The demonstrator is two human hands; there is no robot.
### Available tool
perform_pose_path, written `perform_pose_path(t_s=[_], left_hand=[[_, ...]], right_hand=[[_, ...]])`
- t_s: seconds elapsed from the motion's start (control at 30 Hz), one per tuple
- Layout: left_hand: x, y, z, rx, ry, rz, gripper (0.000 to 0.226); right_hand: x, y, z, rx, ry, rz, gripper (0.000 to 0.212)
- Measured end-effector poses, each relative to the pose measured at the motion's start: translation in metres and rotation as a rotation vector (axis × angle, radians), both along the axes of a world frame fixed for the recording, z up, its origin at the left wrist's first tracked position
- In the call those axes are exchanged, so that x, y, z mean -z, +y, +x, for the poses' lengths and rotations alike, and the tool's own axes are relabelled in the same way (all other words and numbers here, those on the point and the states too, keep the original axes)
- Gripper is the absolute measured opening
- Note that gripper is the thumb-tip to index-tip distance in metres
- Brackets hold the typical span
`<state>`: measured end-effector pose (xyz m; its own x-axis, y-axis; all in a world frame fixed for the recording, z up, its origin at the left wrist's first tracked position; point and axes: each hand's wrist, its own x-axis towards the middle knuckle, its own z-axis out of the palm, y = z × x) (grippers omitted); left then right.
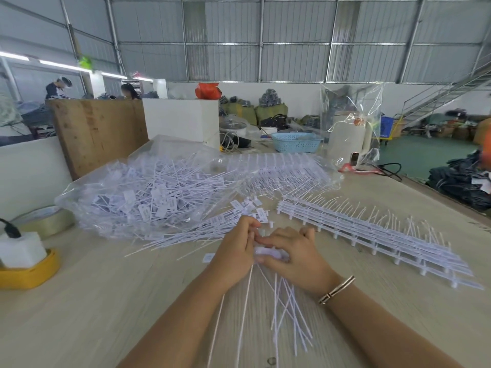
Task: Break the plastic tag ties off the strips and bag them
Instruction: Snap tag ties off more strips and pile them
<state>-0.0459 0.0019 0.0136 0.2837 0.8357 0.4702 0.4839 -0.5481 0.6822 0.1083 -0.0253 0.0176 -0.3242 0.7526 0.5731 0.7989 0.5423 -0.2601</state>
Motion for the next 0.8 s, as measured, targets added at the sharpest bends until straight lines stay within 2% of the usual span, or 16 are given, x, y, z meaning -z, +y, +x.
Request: perform_pose_path(t_s=[0.1, 0.2, 0.3, 0.4, 0.57, 0.63, 0.8], left_hand=[[-0.004, 0.000, 0.000, -0.028, -0.051, 0.033, 0.021], [-0.005, 0.001, -0.005, -0.050, 0.067, 0.050, 0.014], [-0.003, 0.001, -0.007, -0.047, 0.245, 0.042, 0.039], [-0.001, 0.000, -0.006, 0.019, 0.207, 0.017, 0.046], [0.001, 0.003, -0.008, 0.051, 0.182, 0.108, 0.041], [0.002, 0.004, -0.007, 0.068, 0.186, 0.171, 0.037], [-0.001, 0.002, -0.004, 0.084, 0.158, 0.193, 0.035]], right_hand=[[-0.001, -0.002, -0.002, -0.013, -0.064, 0.065, 0.023], [-0.006, -0.002, 0.001, 0.012, -0.008, 0.135, 0.021], [-0.007, -0.003, 0.003, 0.031, -0.014, 0.240, 0.017], [-0.007, -0.002, 0.004, 0.020, -0.034, 0.289, 0.014], [-0.009, -0.002, 0.003, 0.019, -0.018, 0.207, 0.017], [-0.009, -0.002, 0.004, 0.016, 0.053, 0.121, 0.023], [-0.009, -0.004, 0.006, -0.030, 0.160, 0.005, 0.018]])
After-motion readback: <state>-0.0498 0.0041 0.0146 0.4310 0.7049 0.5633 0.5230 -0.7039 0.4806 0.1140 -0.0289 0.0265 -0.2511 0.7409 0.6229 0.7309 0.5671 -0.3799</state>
